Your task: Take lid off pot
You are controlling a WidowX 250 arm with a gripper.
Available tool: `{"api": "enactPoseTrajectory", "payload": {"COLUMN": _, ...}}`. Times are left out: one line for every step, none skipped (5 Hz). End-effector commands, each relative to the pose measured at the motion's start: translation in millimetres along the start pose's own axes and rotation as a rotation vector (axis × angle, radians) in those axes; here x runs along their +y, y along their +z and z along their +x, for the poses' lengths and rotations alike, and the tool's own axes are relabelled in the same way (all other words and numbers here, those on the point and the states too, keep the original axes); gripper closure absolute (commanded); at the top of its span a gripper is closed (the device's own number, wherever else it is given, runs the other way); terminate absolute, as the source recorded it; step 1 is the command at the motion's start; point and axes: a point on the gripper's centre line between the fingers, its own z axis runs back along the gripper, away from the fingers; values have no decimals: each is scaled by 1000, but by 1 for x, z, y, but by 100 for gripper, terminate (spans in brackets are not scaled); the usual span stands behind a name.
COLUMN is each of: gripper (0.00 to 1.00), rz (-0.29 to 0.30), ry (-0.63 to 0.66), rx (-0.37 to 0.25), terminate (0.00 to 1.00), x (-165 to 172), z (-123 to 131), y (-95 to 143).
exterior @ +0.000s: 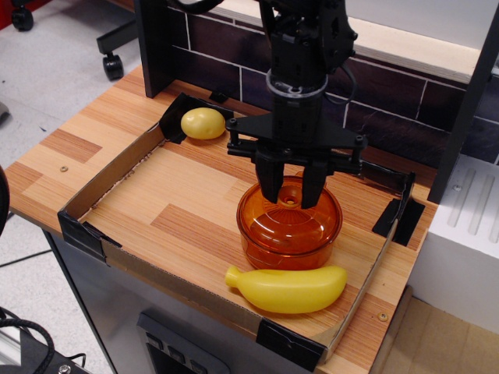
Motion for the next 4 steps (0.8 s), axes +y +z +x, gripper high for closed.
{"api": "enactPoseTrajectory", "payload": {"gripper": 100, "rz": 3, "ry": -16, "rx": -47, "terminate": 0, "x": 1, "z": 4, "y": 7}}
{"api": "enactPoseTrajectory", "payload": {"gripper": 100, "rz": -8, "ry": -11, "rx": -41, "terminate": 0, "x": 3, "z": 8, "y": 21}}
{"api": "enactPoseTrajectory", "payload": {"gripper": 100, "rz": -38, "ry": 32, "rx": -62, "terminate": 0, "x": 11, "z": 14, "y": 46}}
{"api": "enactPoseTrajectory", "payload": {"gripper": 100, "rz": -76, "ry": 49, "rx": -70, "terminate": 0, "x": 25, "z": 22, "y": 64}}
